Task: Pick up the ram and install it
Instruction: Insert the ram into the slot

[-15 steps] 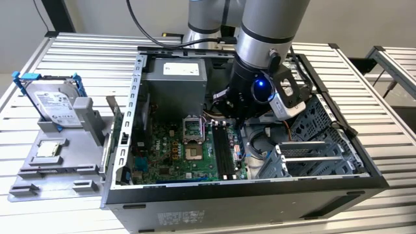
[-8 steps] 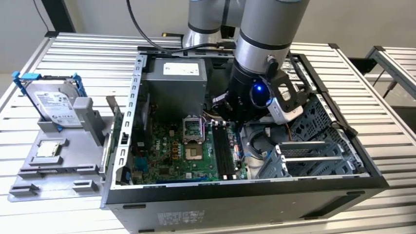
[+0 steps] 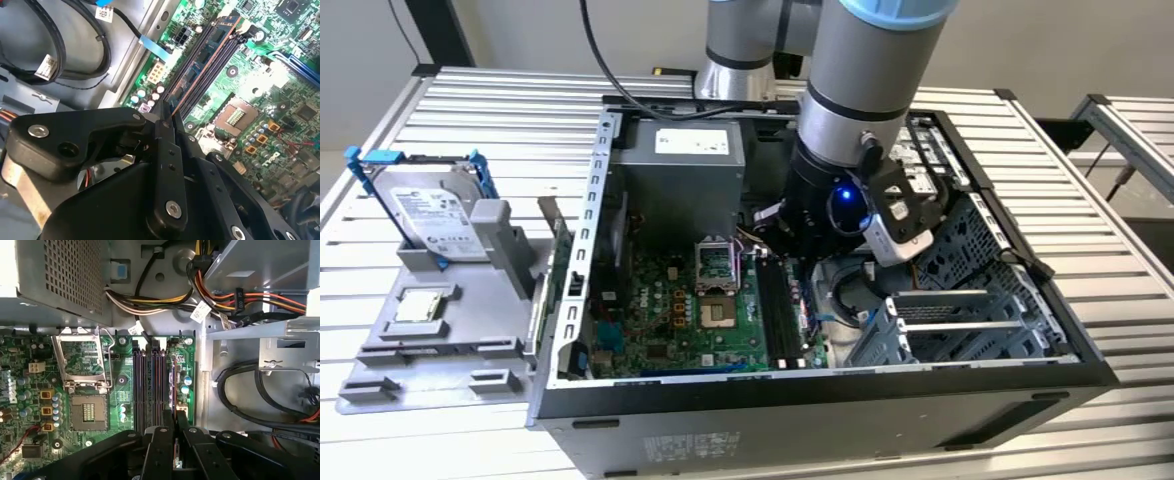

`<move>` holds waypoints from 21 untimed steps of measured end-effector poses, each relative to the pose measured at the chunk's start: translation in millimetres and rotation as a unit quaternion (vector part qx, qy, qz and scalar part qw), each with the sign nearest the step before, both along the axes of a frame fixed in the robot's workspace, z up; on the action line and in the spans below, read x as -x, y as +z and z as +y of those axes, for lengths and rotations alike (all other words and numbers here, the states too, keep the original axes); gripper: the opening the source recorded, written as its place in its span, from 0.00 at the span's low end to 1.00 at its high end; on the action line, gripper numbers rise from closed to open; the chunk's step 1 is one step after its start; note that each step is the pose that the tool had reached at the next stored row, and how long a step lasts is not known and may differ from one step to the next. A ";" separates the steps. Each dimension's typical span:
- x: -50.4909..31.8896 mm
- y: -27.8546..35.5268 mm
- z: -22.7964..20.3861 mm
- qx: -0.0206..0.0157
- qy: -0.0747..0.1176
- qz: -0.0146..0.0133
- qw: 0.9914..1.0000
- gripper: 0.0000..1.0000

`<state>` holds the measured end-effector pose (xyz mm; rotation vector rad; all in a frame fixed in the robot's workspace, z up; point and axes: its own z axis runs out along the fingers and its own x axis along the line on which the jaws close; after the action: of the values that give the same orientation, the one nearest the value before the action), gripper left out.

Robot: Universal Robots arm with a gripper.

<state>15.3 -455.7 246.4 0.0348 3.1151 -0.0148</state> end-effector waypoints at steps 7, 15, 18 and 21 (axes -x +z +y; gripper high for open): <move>1.2 -10.7 0.0 0.000 0.003 0.000 1.000 0.00; 1.5 -18.9 0.0 0.001 0.003 0.000 1.000 0.00; 1.6 -23.4 0.0 0.001 0.003 0.001 1.000 0.00; 2.2 -24.3 -0.1 0.001 0.003 0.001 1.000 0.00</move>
<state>13.1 -455.8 222.0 0.0244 3.1164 -0.0174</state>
